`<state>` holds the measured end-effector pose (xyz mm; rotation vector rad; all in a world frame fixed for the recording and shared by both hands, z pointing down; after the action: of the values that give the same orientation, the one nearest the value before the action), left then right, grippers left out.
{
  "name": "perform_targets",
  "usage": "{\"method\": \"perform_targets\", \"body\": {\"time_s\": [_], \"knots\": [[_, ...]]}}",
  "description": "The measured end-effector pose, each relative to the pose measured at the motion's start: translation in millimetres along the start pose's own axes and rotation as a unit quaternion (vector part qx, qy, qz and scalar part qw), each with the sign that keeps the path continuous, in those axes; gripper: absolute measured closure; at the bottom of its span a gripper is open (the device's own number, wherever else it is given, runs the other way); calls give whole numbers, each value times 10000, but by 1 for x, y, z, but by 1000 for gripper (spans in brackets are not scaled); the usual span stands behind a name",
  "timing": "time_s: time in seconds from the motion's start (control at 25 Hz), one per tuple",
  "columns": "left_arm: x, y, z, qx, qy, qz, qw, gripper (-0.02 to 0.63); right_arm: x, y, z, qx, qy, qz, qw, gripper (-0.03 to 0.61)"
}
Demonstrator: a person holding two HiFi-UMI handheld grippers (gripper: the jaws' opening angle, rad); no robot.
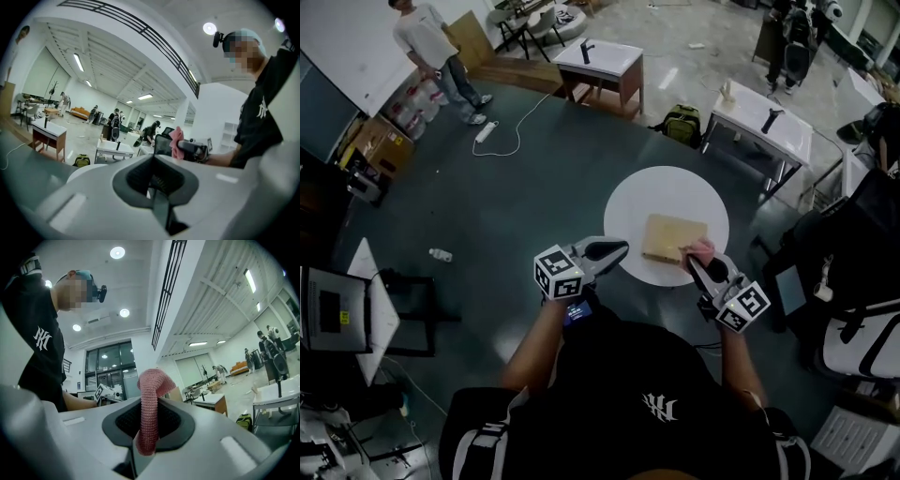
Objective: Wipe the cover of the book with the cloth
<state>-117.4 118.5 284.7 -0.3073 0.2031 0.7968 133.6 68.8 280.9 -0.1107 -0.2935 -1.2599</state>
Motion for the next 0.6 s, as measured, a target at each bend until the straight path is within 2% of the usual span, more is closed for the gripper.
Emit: {"method": "perform_targets", "body": {"time_s": [0.2,0.36,0.6], "knots": [[13,4,13,-51,159,-328,9993,611,7,2,5,-44,-111,-262,9996,529],[16,8,23,-194,251,-412,9986,611,13,2,10,37,-249,-215,9995,529],[-5,3,29,-305,333,-434,9980,611,26,-18,16,-21,-301,-160,9994,529]]}}
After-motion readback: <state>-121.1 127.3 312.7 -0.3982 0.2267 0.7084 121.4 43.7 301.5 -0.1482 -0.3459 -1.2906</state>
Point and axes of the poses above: the fingertips, and each gripper's own axes: y backward along the fingers, x to its right, z out of its underside, the point moved 7 cm from there along y, backward along the fingers, and after that the axes turned 1 degree about -y, right-handed, at the moved point
